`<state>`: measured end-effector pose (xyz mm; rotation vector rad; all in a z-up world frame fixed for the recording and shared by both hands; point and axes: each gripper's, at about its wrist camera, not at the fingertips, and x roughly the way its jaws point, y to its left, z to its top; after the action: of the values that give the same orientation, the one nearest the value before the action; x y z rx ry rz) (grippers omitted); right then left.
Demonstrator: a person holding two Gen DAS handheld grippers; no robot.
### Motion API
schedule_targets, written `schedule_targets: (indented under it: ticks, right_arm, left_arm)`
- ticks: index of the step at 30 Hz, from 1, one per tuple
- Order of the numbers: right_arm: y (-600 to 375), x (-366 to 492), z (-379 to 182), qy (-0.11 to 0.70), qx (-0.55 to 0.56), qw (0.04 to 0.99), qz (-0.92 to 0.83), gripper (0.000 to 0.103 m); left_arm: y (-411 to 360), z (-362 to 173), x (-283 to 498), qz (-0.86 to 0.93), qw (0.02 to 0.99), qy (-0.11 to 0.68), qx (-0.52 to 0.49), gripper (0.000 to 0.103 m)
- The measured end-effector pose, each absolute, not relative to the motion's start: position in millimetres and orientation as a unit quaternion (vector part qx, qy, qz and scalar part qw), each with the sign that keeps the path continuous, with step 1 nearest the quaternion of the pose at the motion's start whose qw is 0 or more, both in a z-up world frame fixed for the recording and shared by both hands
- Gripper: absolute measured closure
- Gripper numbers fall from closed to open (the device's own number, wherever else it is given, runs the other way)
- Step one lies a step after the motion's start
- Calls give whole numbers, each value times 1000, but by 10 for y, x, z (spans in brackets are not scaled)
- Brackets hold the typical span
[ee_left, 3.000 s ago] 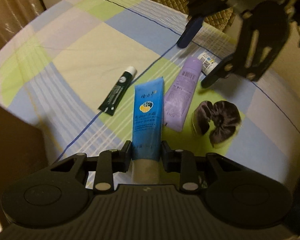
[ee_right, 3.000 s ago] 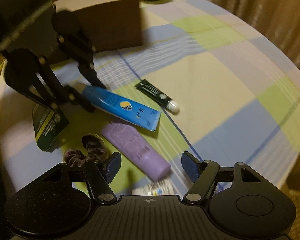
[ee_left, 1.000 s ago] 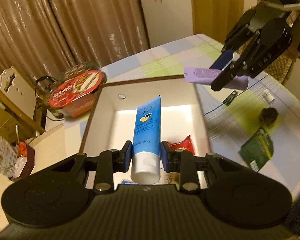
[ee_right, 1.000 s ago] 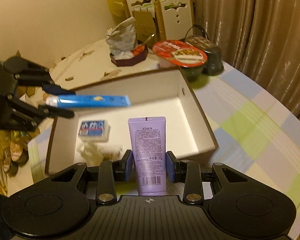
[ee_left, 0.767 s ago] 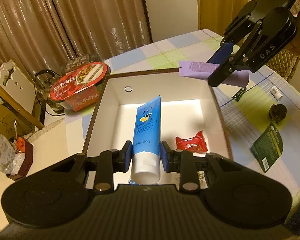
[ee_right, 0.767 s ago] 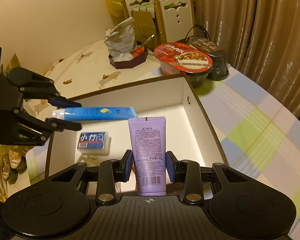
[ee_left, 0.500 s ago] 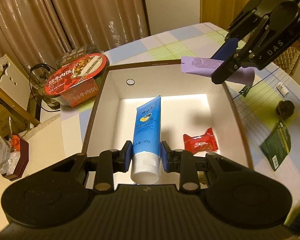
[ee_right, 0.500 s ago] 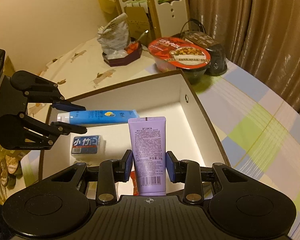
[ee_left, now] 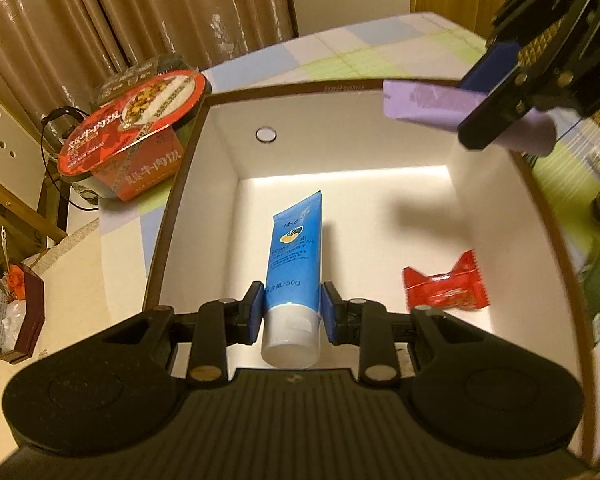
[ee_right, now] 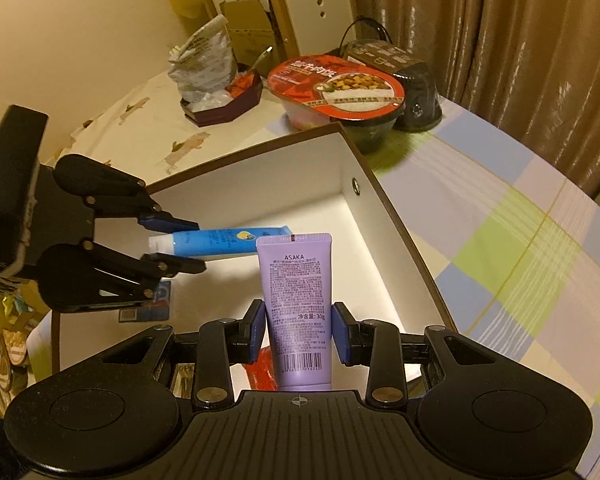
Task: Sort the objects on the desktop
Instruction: 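Carry both tubes into the cardboard box and open both tools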
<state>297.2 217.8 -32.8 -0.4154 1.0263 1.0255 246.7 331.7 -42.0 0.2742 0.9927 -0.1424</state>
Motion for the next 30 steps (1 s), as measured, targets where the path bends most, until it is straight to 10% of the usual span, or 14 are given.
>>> schedule_targets:
  ticks: [30]
  right_arm:
    - [2508,3163,-944,502,-259,709,422,69]
  left_arm:
    - [3548,-225,2146,-69,870,472,125,64]
